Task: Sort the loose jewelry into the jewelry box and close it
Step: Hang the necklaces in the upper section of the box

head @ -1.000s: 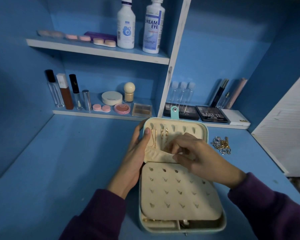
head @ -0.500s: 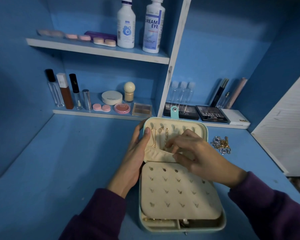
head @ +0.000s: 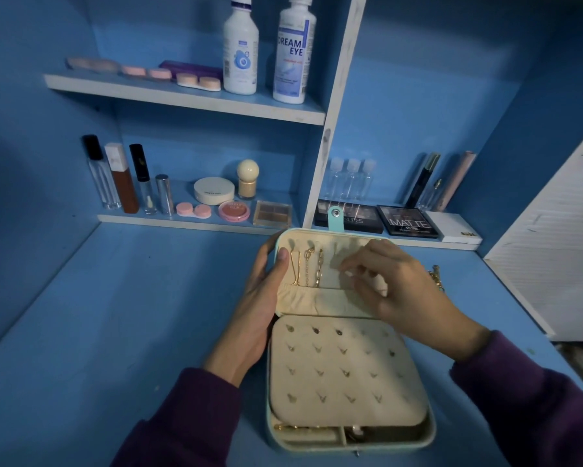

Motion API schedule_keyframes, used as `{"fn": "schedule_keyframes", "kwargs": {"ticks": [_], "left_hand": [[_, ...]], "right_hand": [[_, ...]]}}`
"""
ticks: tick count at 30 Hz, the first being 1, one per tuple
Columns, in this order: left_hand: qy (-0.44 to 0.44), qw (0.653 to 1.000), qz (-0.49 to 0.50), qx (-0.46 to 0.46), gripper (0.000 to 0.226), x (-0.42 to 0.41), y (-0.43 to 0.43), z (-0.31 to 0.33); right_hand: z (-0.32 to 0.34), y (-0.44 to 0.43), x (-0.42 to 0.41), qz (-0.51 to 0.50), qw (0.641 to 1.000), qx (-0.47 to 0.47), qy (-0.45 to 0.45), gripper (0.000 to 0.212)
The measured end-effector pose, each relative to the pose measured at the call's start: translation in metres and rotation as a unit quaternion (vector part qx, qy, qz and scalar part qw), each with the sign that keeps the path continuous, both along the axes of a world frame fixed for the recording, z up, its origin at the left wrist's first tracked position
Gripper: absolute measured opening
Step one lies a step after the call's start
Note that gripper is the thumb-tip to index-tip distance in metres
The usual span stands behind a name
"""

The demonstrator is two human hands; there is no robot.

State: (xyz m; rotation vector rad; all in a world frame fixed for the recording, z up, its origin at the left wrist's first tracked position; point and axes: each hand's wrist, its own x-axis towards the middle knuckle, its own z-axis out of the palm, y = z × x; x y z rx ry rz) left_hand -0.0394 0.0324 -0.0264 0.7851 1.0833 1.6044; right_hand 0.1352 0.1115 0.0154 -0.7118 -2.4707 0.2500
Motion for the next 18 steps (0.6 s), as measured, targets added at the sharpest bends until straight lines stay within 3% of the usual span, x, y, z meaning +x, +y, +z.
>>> {"fn": "schedule_keyframes", "kwargs": {"ticks": [4,7,14,18], "left_hand": [[-0.001,1.0,0.0,0.001,0.027,-0.001,0.002,-0.001],[0.002,1.0,0.007,-0.002,0.028,-0.001,0.003,-0.003],[0.01,1.0,0.01,-0.012,0.031,0.0,0.003,-0.002],[0.013,1.0,0.013,-0.01,0.028,0.001,0.003,-0.002]], "right_hand": [[0.016,0.019,0.018,-0.042,0.997,-0.006,0.064,0.017],[0.023,0.041,0.037,-0.12,0.992,-0.026,0.04,0.016],[0.012,0.093,0.079,-0.206,0.945,-0.099,-0.234,0.018],[0.001,0.098,0.085,-0.235,0.928,-0.102,-0.271,0.019]]}}
